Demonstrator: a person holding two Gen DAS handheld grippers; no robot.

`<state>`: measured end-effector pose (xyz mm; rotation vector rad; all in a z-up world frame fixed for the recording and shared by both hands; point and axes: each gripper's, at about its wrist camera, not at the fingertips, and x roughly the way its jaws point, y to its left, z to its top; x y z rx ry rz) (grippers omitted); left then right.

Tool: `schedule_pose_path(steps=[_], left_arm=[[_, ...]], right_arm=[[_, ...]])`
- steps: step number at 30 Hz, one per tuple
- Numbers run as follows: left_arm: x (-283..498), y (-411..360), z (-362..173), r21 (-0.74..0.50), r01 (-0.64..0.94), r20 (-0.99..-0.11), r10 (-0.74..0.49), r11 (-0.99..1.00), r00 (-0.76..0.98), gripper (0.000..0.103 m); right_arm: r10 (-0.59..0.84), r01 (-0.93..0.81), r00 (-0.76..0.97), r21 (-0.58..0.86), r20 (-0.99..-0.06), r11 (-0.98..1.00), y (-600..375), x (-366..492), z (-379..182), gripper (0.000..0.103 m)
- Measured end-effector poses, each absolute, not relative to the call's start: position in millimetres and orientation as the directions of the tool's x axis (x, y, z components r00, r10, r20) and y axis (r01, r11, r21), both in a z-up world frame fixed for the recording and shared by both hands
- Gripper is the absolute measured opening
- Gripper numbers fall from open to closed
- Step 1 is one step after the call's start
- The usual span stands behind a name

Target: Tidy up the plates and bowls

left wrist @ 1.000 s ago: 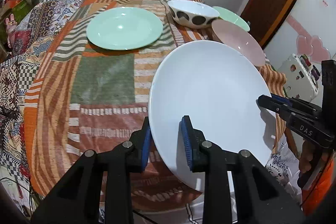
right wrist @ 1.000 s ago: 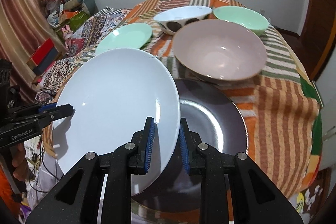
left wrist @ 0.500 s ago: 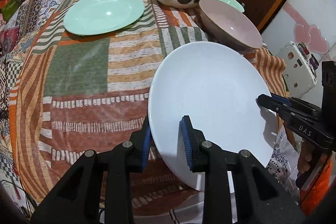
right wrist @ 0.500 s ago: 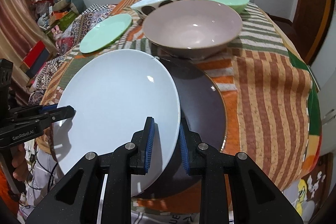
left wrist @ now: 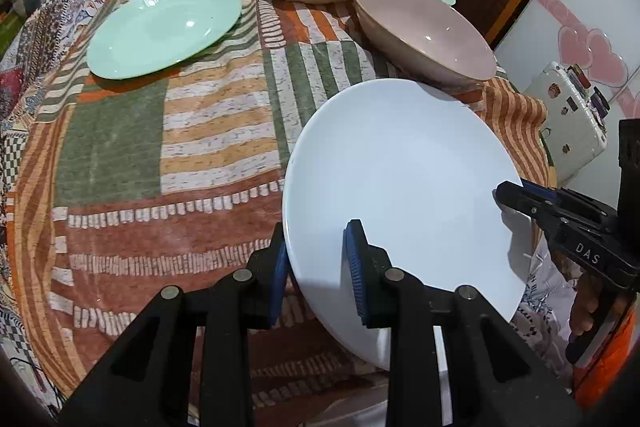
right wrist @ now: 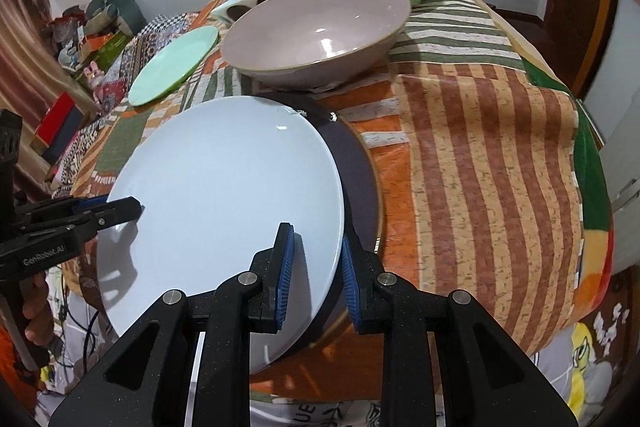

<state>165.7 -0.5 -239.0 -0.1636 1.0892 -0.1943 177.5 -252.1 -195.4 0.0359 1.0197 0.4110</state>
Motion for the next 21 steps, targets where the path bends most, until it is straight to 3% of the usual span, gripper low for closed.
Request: schedule_pose_path(steps=[15, 21], left_arm=[[178, -6, -244, -0.248, 0.07, -0.861, -0.253, 0.966, 0.442, 0.029], [178, -11, -245, -0.229, 0.08, -0.864, -0.24, 0.97, 0.442, 0.034]], right_arm=[[0.335, -0.3, 0.479, 0.207, -0.811, 0.931, -256, 182, -192, 0.021], [0.33, -0.302, 0.482, 0.2, -0.811, 0.932, -254, 185, -191, 0.021]])
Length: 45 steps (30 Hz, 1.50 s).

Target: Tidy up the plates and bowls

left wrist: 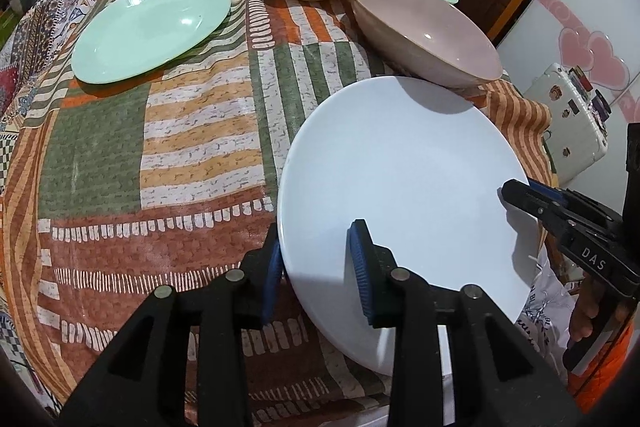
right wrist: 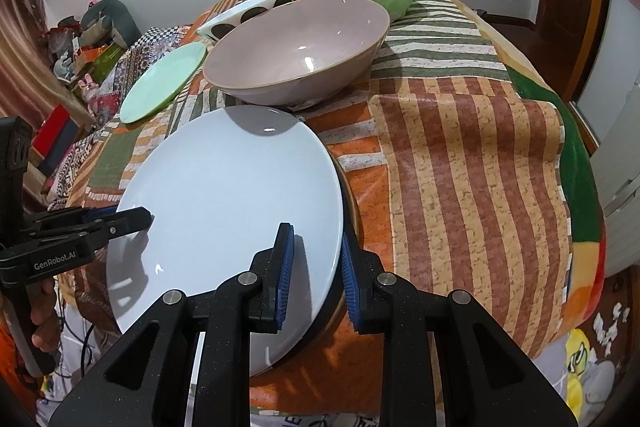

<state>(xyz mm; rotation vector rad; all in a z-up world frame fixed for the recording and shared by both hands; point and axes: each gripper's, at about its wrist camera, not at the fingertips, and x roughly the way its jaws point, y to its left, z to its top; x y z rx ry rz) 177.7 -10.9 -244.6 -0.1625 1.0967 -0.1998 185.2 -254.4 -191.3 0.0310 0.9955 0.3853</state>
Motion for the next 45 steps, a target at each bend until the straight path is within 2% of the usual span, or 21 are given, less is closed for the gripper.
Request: schedule_pose_path(steps=[8, 11, 19, 21, 26, 30, 36, 45], left_arm=[[175, -17, -243, -0.162, 0.106, -0.875, -0.193, 0.981, 0.443, 0.037], [171, -12, -237, -0.17, 0.101, -0.868, -0.197, 0.98, 0.456, 0.037], [155, 21, -200, -0.138, 0.054, -0.817, -0.145, 0.989, 0.559, 0.038], [151, 32, -191, -0.128, 0.035, -0.8, -0.124, 0.991, 0.586, 0.043], [147, 71, -169, -0.108, -0.049, -0.752, -0.049, 0.993, 0.658, 0.059], [156, 110, -160, -0.084, -0.127, -0.736, 0.024, 0.988, 0.676, 0.066], [180, 158, -162, -0.098, -0.214, -0.73, 0.076, 0.972, 0.679, 0.067], [233, 203, -199, -0.12, -0.266, -0.777, 0.076, 0.957, 0.624, 0.067]], right_arm=[[0.296, -0.319, 0.495, 0.146, -0.817, 0.936, -249, 182, -191, 0.02], [0.234, -0.291, 0.531, 0.084, -0.815, 0.953, -251, 181, -188, 0.022], [0.265, -0.299, 0.534, 0.113, -0.803, 0.947, -255, 181, -173, 0.023], [0.284, -0.32, 0.541, 0.119, -0.792, 0.94, -248, 180, -165, 0.024], [0.343, -0.378, 0.554, 0.138, -0.758, 0.916, -220, 182, -149, 0.042], [0.4, -0.439, 0.543, 0.156, -0.738, 0.885, -189, 191, -140, 0.043], [0.432, -0.499, 0.541, 0.138, -0.721, 0.856, -140, 214, -135, 0.044], [0.464, -0.531, 0.497, 0.166, -0.733, 0.831, -87, 252, -144, 0.044]])
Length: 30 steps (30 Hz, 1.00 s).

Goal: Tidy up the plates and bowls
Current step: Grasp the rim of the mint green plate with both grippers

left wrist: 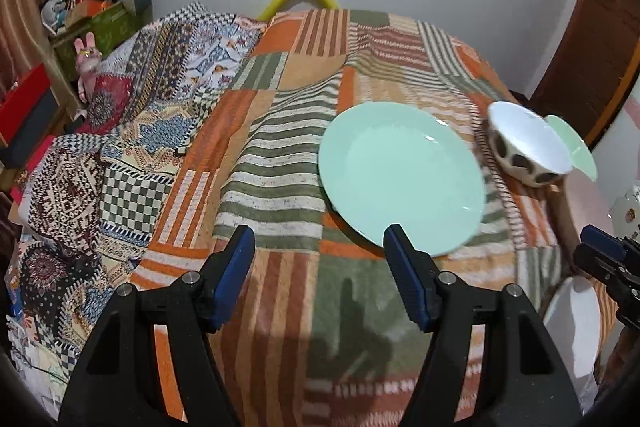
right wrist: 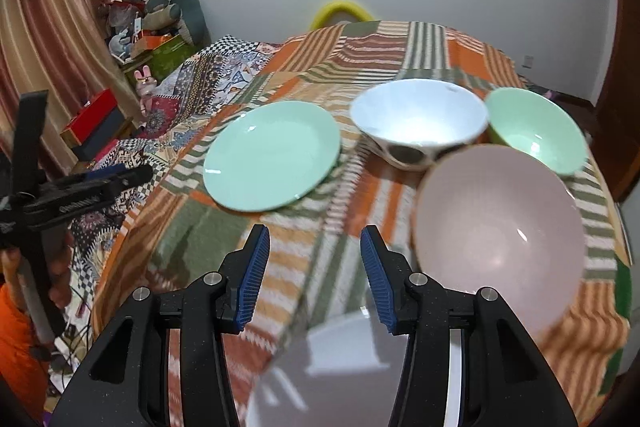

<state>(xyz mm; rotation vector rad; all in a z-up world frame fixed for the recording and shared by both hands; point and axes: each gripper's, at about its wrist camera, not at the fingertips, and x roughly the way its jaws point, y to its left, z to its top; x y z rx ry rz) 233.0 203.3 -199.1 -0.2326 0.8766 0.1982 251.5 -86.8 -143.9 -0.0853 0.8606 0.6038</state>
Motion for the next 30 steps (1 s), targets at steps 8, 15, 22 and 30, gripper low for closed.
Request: schedule_pose_path(steps=[8, 15, 22, 30], left_arm=[[282, 222, -227, -0.119, -0.247, -0.797, 0.056, 0.962, 0.601, 0.066], [316, 227, -237, -0.123, -0.199, -0.785, 0.028, 0.972, 0.619, 0.041], [339, 237, -256, -0.174, -0.188, -0.806, -0.03, 0.967, 0.591, 0.031], [342, 227, -258, -0.173, -0.137, -0.811, -0.062, 0.975, 0.581, 0.021]], right_arm=[[0.442, -0.526, 0.452, 0.168, -0.775, 0.834, -50, 286, -164, 0.044], [0.41, -0.513, 0.435, 0.153, -0.802, 0.845, -38, 306, -176, 0.041], [0.367, -0.503, 0.411, 0.129, -0.834, 0.855, -32, 319, -191, 0.028], [0.374, -0.499, 0.354, 0.164, -0.857, 0.851, -25, 332, -202, 0.027]])
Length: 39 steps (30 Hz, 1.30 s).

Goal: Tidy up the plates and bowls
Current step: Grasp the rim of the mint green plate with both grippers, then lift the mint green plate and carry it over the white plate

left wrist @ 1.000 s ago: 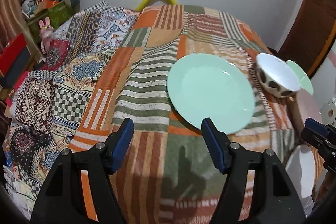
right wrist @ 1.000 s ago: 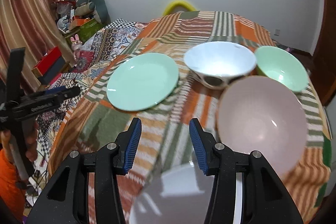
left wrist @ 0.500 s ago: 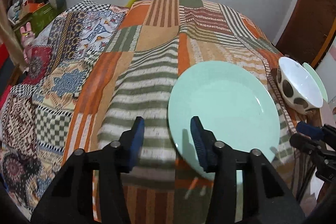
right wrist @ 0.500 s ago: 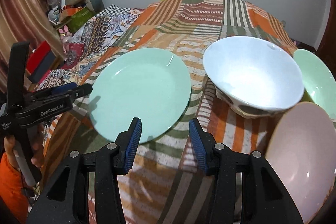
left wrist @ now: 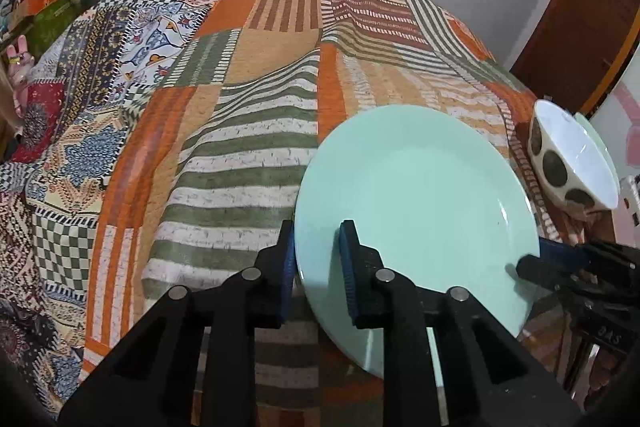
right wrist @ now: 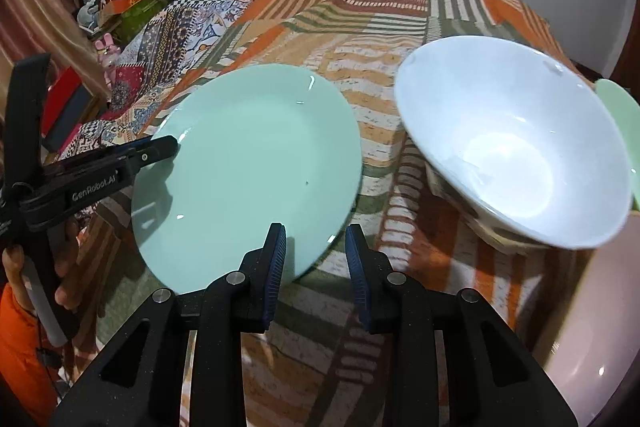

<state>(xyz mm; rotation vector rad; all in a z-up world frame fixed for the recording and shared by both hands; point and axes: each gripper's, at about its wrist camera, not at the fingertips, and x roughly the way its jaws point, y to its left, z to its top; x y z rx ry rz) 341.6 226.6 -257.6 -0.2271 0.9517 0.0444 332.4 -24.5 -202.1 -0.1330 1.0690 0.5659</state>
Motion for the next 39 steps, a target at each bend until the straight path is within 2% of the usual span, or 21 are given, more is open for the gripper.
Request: schedule_pose_path(steps=[6, 12, 21, 33, 36, 39], left_arm=[[315, 226, -256, -0.182, -0.131, -0.833, -0.082, 0.975, 0.547, 0.021], [261, 219, -257, -0.198, -0.125, -0.852, -0.107, 0.972, 0.513, 0.021], [190, 205, -261, -0.244, -0.121, -0.865, -0.159, 0.962, 0.477, 0.021], [194, 204, -263, -0.221, -0.131, -0.86, -0.13, 0.966, 0.493, 0.021], [193, 203, -261, -0.212, -0.135, -0.859, -0.118, 0.968, 0.498, 0.021], [189, 203, -258, -0.217, -0.145, -0.86, -0.119, 0.965, 0.496, 0.021]], right_arm=[[0.386, -0.513, 0.317, 0.186, -0.866, 0.838, -28, 325, -201, 0.026], [0.383, -0.578, 0.29, 0.159, -0.877, 0.8, -30, 294, -199, 0.026], [0.41, -0.615, 0.223, 0.199, -0.884, 0.763, -41, 263, -200, 0.026], [0.399, -0.603, 0.245, 0.184, -0.884, 0.776, -30, 270, -207, 0.026], [0.383, -0.607, 0.272, 0.151, -0.883, 0.78, -28, 267, -206, 0.02], [0.402, -0.593, 0.254, 0.187, -0.88, 0.783, -34, 267, -206, 0.016]])
